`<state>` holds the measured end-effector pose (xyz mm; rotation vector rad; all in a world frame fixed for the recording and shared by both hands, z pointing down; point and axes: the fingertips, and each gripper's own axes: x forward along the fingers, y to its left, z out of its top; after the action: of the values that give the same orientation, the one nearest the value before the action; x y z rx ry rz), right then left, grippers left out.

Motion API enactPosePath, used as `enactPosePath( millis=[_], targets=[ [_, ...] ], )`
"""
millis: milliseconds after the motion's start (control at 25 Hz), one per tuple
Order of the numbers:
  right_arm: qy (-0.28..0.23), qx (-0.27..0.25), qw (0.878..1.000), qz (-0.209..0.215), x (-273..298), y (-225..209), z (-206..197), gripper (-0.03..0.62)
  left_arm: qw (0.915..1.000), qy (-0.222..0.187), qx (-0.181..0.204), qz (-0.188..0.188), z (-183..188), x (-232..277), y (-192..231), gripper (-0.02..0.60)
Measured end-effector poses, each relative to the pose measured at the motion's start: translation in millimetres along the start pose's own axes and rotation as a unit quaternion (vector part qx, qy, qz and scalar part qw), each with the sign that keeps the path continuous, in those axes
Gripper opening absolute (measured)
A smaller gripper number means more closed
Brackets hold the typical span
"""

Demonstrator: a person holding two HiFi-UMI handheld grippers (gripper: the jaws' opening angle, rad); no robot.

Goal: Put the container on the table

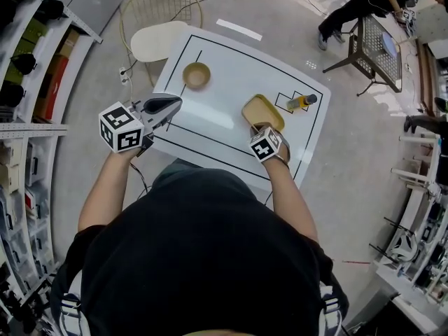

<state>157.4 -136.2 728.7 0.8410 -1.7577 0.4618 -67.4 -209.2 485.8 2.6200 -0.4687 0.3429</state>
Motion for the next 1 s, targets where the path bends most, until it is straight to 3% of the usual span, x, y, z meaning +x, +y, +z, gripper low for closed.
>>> enactPosePath(
  millis=[1000],
  targets=[
    [0.029, -0.014, 0.999, 0.006, 65.1, 9.9, -9.3, 0.008, 0.9998, 0.011, -0.015, 0.006, -12.9, -1.7, 26.1, 0.008]
  ],
)
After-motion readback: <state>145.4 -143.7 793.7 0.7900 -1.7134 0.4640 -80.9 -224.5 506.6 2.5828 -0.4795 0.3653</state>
